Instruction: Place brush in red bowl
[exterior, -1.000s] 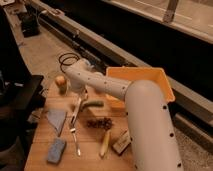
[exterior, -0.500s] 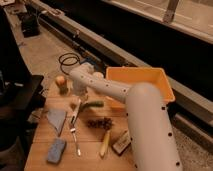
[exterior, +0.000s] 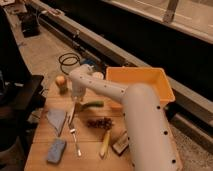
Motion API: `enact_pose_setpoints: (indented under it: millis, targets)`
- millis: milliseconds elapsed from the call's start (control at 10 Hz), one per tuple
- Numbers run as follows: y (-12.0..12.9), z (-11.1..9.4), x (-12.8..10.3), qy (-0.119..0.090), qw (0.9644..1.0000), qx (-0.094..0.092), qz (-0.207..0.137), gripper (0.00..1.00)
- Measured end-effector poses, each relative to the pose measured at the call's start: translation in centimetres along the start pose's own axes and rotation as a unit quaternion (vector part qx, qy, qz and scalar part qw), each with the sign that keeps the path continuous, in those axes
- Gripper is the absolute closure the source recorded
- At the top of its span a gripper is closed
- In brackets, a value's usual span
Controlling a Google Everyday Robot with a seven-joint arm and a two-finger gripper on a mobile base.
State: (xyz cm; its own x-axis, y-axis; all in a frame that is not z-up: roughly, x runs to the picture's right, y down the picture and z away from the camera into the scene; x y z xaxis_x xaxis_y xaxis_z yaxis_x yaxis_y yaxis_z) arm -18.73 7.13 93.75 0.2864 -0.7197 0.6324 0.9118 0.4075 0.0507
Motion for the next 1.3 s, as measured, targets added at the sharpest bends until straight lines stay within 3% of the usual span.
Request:
enact_pose_setpoints:
  millis: [100, 400, 500, 800, 1000, 1300]
  targets:
    - [0.1, 0.1, -0.1, -0.002, 1.0, -0.002, 0.001, 0.98]
    - [0.2, -0.7, 0.0, 0.008, 0.9998, -0.01, 0.012, 1.0]
    - [0.1, -1.8, 0.4, 0.02, 0.9996, -0.011, 0.017, 1.0]
    - [-1.3, -7.6, 1.9, 0.065, 0.997, -0.014, 0.04, 1.0]
    - [-1.2, -10.9, 3.2, 0.094, 0.993, -0.017, 0.069, 1.0]
    - [2.2, -15.5, 4.7, 0.132, 0.9812, -0.031, 0.137, 1.0]
